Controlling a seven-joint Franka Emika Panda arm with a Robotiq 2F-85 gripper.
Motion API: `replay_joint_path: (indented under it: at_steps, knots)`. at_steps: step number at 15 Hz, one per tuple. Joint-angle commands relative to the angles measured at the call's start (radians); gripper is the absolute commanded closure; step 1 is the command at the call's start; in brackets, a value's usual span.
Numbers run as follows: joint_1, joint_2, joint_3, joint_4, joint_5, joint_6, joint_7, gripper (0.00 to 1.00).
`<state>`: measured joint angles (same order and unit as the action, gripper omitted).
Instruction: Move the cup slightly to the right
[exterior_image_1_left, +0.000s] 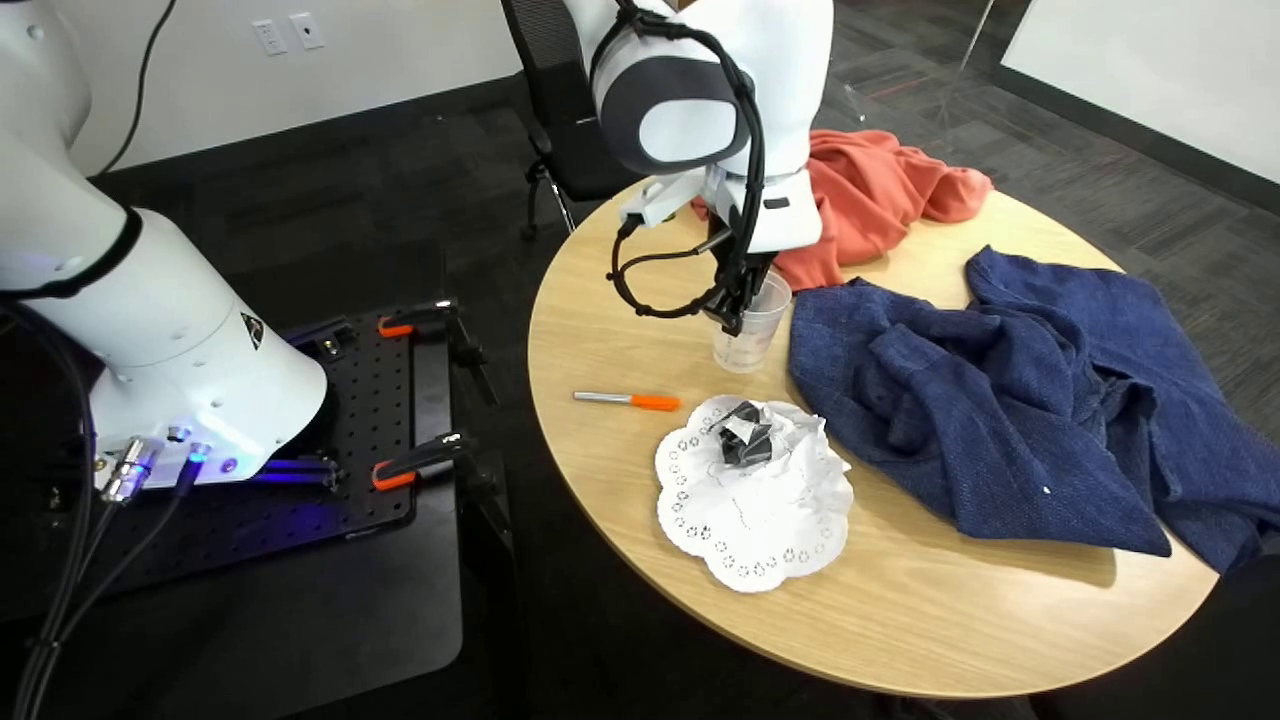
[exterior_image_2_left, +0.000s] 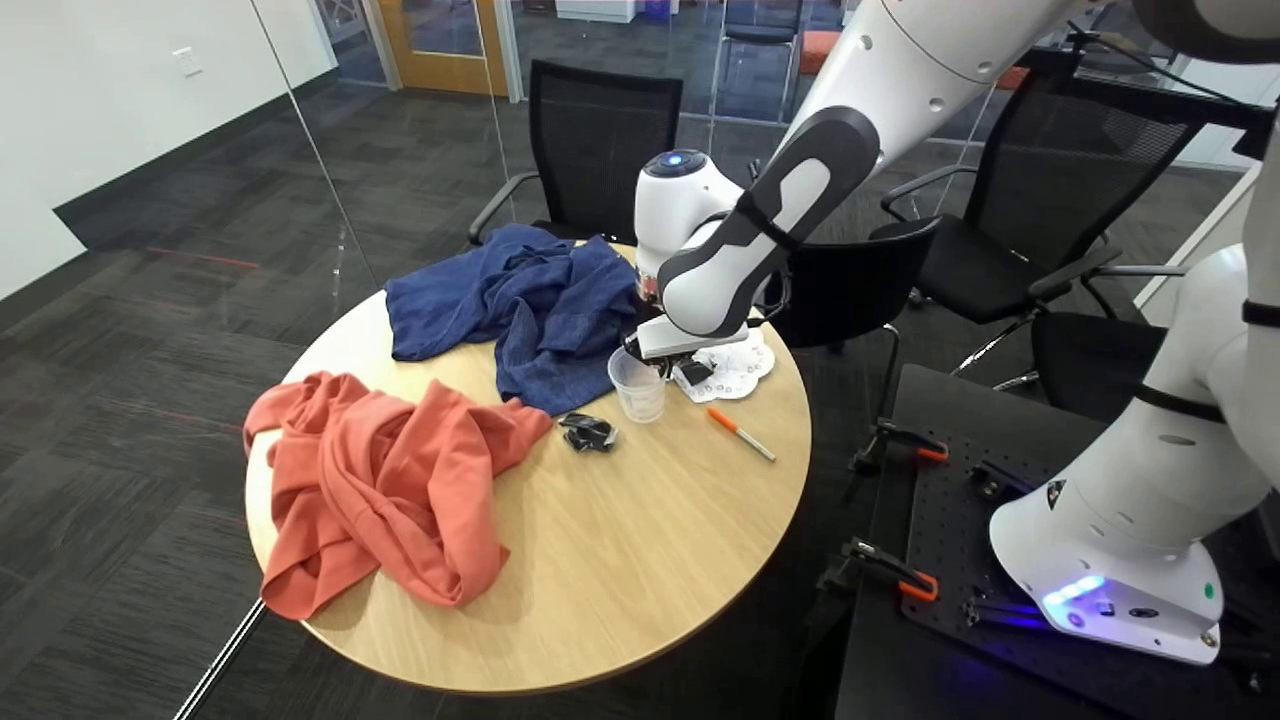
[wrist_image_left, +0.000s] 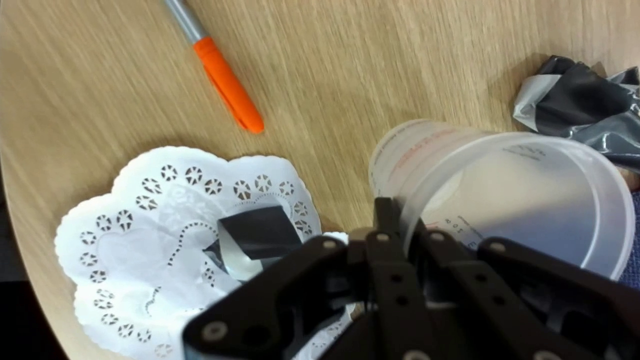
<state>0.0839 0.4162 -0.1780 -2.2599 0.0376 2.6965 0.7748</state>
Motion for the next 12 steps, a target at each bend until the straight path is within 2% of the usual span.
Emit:
replay_joint_path:
  at_steps: [1, 2, 3, 8, 12]
  knots:
    - [0.012, 0.01, -0.01, 0.01, 0.006, 0.018, 0.026, 0.99]
    - [0.014, 0.009, -0.011, 0.009, 0.005, 0.018, 0.027, 0.7]
    - [0.016, 0.003, -0.012, 0.004, 0.002, 0.019, 0.029, 0.69]
    - [0.045, -0.053, -0.034, -0.047, -0.024, 0.056, 0.049, 0.34]
    - [0.097, -0.133, -0.084, -0.107, -0.097, 0.075, 0.101, 0.03]
